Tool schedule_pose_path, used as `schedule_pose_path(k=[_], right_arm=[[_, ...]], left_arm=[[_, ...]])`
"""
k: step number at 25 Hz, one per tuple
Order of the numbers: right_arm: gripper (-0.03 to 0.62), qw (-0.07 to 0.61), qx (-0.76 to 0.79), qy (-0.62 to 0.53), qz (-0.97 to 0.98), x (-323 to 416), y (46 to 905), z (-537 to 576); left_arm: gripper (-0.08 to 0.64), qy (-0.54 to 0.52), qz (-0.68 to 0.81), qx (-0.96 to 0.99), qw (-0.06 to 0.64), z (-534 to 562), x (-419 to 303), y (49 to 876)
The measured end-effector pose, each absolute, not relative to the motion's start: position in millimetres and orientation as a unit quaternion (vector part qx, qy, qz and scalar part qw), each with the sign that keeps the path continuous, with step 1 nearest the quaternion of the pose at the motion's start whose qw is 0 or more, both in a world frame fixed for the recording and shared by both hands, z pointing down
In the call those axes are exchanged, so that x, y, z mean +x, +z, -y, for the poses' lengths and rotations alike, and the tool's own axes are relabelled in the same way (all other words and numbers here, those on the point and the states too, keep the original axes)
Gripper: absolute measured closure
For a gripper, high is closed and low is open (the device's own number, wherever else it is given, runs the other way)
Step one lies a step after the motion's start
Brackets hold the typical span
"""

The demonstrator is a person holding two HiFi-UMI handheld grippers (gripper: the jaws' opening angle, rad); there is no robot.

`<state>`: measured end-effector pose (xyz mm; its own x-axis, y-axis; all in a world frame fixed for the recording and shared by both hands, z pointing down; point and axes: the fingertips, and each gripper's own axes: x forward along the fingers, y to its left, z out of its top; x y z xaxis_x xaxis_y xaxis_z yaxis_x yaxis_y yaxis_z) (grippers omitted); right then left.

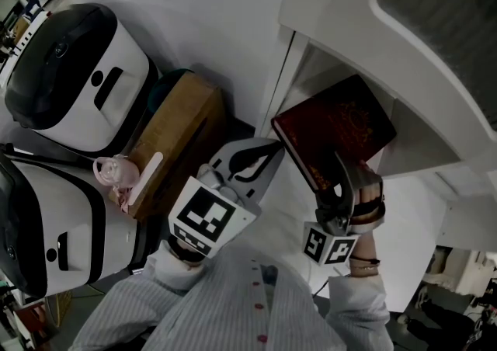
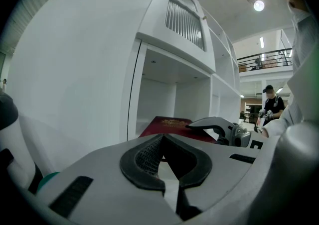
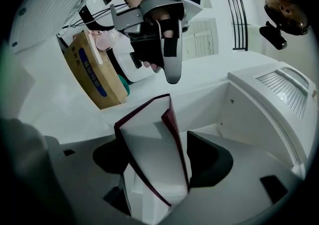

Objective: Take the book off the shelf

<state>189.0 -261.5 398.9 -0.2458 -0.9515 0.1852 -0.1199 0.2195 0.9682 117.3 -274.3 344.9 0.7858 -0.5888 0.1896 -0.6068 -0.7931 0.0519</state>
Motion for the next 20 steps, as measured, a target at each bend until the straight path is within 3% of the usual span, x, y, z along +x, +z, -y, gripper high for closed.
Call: schedule_pose_path(k=[20], right_arm=[[0.318, 0.473, 0.418, -0.482, 0.607, 184.2, 402.2, 278.8]], left_arm=[[0.549, 0.077, 0.315, 0.944, 0.061, 279.0, 113.0, 347.4]])
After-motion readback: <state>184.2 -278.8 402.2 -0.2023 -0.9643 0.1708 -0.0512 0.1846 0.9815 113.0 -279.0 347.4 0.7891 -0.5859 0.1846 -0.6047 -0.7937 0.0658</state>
